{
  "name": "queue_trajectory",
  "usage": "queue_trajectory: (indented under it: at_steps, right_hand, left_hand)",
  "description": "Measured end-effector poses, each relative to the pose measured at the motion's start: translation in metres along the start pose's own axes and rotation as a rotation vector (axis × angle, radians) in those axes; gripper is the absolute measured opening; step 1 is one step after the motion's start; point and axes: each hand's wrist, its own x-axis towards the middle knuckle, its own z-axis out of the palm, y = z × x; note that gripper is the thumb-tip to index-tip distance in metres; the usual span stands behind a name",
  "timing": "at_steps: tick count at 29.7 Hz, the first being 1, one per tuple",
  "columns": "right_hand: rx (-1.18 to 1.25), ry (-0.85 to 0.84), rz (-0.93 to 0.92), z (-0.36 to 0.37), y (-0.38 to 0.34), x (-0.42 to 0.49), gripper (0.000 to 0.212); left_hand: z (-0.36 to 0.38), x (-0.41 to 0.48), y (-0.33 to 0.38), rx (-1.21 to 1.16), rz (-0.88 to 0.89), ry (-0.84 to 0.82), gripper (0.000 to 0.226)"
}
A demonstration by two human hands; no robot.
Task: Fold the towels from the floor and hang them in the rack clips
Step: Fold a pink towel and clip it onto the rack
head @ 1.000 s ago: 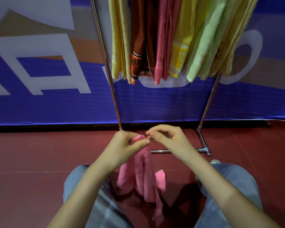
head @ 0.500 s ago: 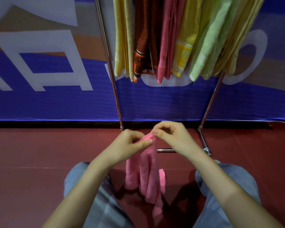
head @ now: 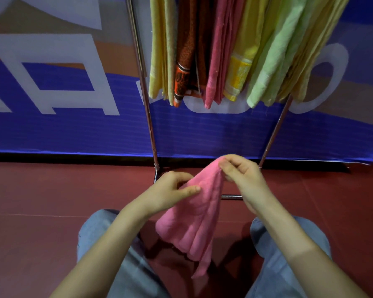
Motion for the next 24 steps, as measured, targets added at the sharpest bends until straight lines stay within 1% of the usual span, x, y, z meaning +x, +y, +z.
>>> queue_trajectory:
  at_steps: [2, 4, 6, 8, 10, 12, 15, 16, 17, 19, 22, 24]
  right_hand:
    - [0.06, 0.048, -0.008, -0.007, -0.008, 0.002, 0.023]
    - [0.085, 0.084, -0.02, -0.019, -0.015, 0.005, 0.026]
    - [0.1, 0.122, -0.018, -0.032, -0.019, 0.007, 0.026]
    - [0.094, 0.165, -0.003, -0.046, -0.018, 0.008, 0.022]
    - [0.095, 0.207, 0.019, -0.056, -0.013, 0.007, 0.019]
    - [0.138, 0.24, 0.036, -0.065, -0.008, 0.004, 0.012]
    - [0.178, 0.284, 0.03, -0.077, -0.004, 0.002, 0.046]
    - [0.181, 0.3, 0.027, -0.08, -0.002, 0.003, 0.052]
    - [0.184, 0.306, 0.026, -0.084, -0.001, 0.004, 0.055]
    - [0.189, 0.337, 0.028, -0.089, 0.002, 0.005, 0.057]
    - [0.196, 0.368, 0.032, -0.095, 0.006, 0.006, 0.058]
    - [0.212, 0.405, 0.031, -0.1, 0.009, 0.006, 0.056]
  left_hand:
    - [0.001, -0.003, -0.014, 0.042, -0.049, -0.03, 0.033]
    - [0.002, -0.008, -0.027, 0.012, -0.088, -0.054, 0.038]
    - [0.003, -0.012, -0.038, -0.088, -0.117, -0.052, 0.031]
    - [0.003, -0.014, -0.045, -0.162, -0.149, -0.043, 0.03]
    - [0.0, -0.016, -0.052, -0.179, -0.192, -0.052, 0.035]
    - [-0.003, -0.019, -0.057, -0.136, -0.234, -0.11, 0.039]
    - [-0.003, -0.026, -0.062, -0.055, -0.294, -0.219, 0.026]
    - [-0.002, -0.029, -0.064, -0.076, -0.317, -0.22, 0.022]
    - [-0.002, -0.031, -0.065, -0.119, -0.342, -0.201, 0.021]
    - [0.0, -0.035, -0.068, -0.177, -0.373, -0.14, 0.026]
    - [-0.001, -0.04, -0.076, -0.173, -0.396, -0.001, 0.033]
    - [-0.001, -0.044, -0.084, -0.247, -0.452, 0.079, 0.028]
